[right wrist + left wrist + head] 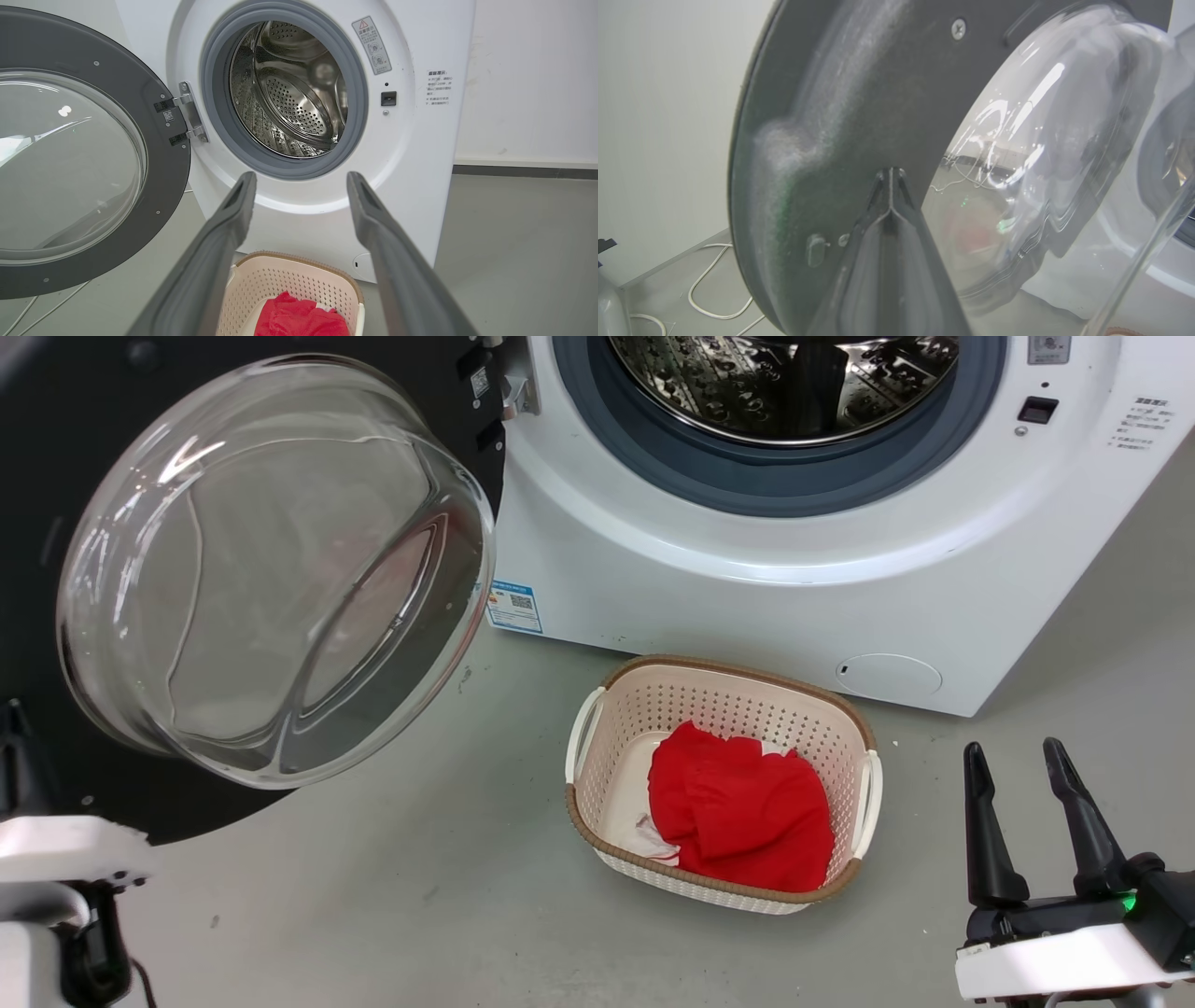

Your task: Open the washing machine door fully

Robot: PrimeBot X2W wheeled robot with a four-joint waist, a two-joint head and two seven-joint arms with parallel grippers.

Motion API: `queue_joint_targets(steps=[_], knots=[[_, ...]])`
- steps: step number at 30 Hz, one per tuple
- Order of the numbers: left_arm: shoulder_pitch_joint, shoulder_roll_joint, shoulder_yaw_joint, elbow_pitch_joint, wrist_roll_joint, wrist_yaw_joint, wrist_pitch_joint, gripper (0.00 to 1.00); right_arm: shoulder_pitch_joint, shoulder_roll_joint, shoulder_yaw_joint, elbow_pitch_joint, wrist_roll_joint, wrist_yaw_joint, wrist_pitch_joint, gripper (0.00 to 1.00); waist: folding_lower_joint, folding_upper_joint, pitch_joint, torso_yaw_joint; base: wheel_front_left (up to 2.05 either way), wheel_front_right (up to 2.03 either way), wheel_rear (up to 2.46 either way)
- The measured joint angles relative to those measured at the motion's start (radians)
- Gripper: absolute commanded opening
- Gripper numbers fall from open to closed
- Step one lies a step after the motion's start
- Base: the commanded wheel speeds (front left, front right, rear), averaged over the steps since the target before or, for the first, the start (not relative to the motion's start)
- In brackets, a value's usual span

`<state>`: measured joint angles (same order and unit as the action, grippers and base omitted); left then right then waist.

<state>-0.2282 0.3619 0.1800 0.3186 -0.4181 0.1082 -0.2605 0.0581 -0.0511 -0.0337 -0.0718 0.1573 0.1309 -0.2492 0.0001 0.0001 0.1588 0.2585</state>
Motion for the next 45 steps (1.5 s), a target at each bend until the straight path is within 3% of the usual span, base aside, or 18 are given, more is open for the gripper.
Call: queue_joint_targets(steps=[7,14,16,17,25,37,45], knots=[[0.012,-0.02,0.097,0.037,0.048,-0.031,-0.002,0.0,-0.002,0.0,0.003,0.015,0.004,0.0,-0.001,1.0,0.0,0.0,-0.014,-0.024,0.0,0.0,0.0],[0.142,-0.121,0.137,-0.078,0.122,-0.04,-0.002,0.01,-0.001,0.0,-0.002,0.038,0.02,0.0,-0.005,1.0,0.0,0.0,-0.05,-0.043,0.0,0.0,0.0],[0.184,-0.158,0.137,-0.129,0.142,-0.046,-0.002,0.71,0.0,0.0,-0.002,0.041,0.021,0.0,-0.005,1.0,0.0,0.0,-0.059,-0.046,0.0,0.0,0.0],[0.204,-0.174,0.137,-0.148,0.151,-0.05,-0.002,0.98,0.001,0.0,-0.002,0.043,0.022,0.0,-0.005,1.0,0.0,0.0,-0.063,-0.047,0.0,0.0,0.0],[0.33,-0.28,0.065,-0.304,0.231,-0.08,-0.003,1.0,0.005,0.0,0.003,0.057,0.021,0.0,-0.006,1.0,0.0,0.0,-0.098,-0.057,0.0,0.0,0.0],[0.375,-0.31,-0.147,-0.387,0.293,-0.101,-0.003,1.0,0.013,0.0,0.024,0.056,-0.011,0.0,0.001,1.0,-0.0001,0.0,-0.13,-0.14,0.0,0.0,0.0],[0.338,-0.311,-0.208,-0.356,0.319,-0.113,-0.002,1.0,0.026,0.0,0.027,0.04,-0.038,0.0,0.013,1.0,-0.0001,0.0,-0.144,-0.225,0.0,0.0,0.0]])
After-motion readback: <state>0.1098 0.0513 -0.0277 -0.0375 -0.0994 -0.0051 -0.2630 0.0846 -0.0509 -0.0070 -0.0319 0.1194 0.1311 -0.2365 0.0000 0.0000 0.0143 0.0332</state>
